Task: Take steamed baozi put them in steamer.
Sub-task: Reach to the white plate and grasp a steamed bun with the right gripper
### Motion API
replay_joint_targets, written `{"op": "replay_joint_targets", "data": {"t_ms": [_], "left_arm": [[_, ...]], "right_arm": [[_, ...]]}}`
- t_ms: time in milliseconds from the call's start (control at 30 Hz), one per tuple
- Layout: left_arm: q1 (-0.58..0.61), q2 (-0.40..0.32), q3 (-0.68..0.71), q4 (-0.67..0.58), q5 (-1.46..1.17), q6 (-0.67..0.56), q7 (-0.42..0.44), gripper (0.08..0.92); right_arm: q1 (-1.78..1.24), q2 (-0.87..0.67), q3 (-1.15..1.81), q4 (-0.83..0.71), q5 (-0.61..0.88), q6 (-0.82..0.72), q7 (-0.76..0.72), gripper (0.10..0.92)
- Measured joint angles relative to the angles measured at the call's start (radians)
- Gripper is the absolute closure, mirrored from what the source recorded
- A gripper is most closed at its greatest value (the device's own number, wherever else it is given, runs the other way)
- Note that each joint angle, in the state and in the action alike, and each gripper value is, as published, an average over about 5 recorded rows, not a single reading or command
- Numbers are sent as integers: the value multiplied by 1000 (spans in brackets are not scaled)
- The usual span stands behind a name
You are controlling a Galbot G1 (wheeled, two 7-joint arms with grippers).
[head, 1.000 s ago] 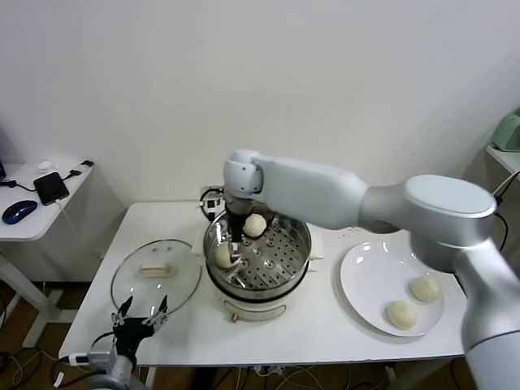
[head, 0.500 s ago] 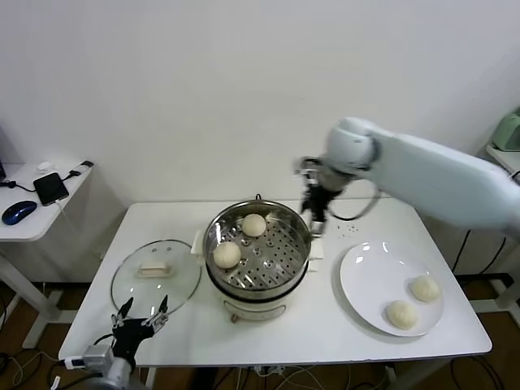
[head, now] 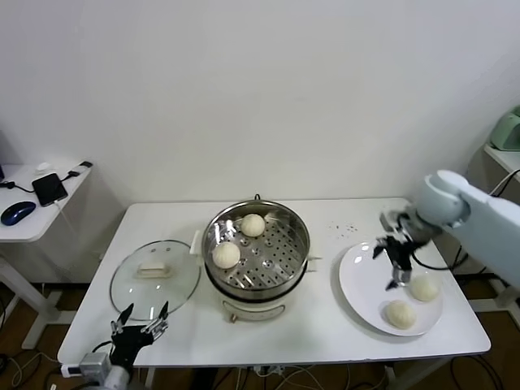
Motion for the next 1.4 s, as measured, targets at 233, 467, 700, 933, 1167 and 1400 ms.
{"op": "replay_joint_targets", "data": {"t_ms": [233,467,700,933,1167,1400], "left_arm": [[2,-4,13,10,14,1,3,177],[-2,-4,16,22,19,2,4,177],[-5,2,8,34,17,3,4,177],[-5,5,3,40,17,3,4,177],[-6,6,3,46,17,2,4,177],[-6,6,5,51,18,0,4,177]], "right_arm": [[-148,-14,94,-25,-72,72,-4,203],[-244,-11,158,-53,-127,110,8,203],[-286,10,195,-84,-166,131,29,203],[-296,37,200,-111,-188,140,40,202],[-301,59,200,-134,-201,148,49,203],[-303,77,198,-152,-217,154,60,203]]}}
